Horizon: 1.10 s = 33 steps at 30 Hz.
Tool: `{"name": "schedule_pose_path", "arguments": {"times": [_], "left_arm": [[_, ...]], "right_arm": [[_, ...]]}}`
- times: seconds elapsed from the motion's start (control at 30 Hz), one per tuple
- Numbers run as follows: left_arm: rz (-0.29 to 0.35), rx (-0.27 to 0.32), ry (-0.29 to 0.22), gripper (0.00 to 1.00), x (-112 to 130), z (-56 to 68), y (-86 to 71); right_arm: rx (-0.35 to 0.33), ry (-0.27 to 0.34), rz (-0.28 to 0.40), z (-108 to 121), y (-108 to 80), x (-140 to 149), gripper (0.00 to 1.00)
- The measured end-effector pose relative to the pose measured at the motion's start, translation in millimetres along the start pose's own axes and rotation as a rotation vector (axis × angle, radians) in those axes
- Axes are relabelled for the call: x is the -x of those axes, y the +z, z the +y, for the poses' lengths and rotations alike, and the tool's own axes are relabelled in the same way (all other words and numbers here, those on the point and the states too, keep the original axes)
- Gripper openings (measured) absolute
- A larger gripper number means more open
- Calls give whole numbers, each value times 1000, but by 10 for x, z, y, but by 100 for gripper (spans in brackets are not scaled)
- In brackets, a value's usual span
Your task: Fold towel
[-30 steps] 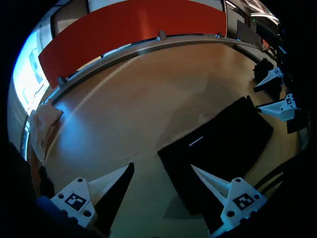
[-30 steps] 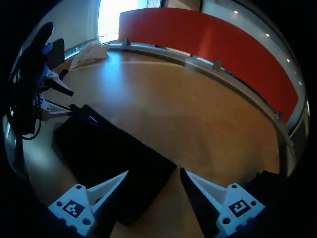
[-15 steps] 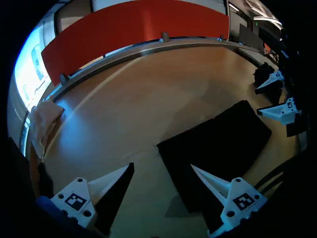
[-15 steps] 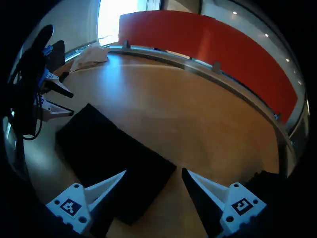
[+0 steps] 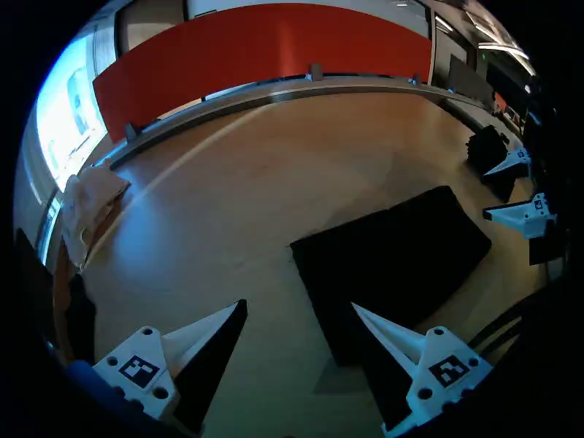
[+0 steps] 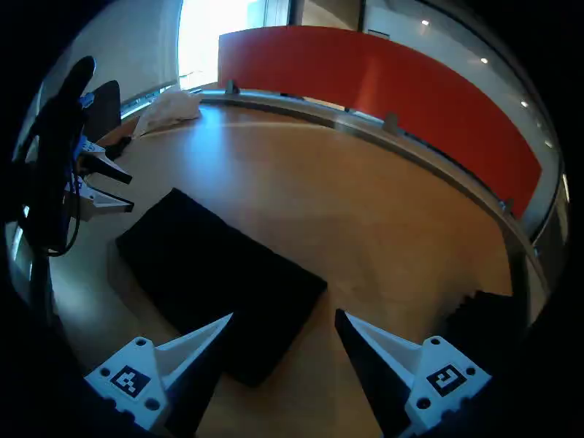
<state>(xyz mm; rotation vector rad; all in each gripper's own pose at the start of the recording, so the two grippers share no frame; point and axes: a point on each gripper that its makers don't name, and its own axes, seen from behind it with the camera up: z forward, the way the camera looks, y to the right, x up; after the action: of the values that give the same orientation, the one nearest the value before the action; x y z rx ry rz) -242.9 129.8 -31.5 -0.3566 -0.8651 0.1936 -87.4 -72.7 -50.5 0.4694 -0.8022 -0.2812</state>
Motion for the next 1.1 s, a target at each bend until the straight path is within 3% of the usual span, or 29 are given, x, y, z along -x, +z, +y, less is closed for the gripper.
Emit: {"name": "schedule_pose_path", "arguments": {"times": [0.37,1.1], "left_arm": [[6,-11,-71,94,163,34,-179],[26,-55,-199,94,411,-84,-449]], "right_arm": [[11,16,15,-38,-196,92,98],[-28,-43,-1,-126,-216,156,98]]}}
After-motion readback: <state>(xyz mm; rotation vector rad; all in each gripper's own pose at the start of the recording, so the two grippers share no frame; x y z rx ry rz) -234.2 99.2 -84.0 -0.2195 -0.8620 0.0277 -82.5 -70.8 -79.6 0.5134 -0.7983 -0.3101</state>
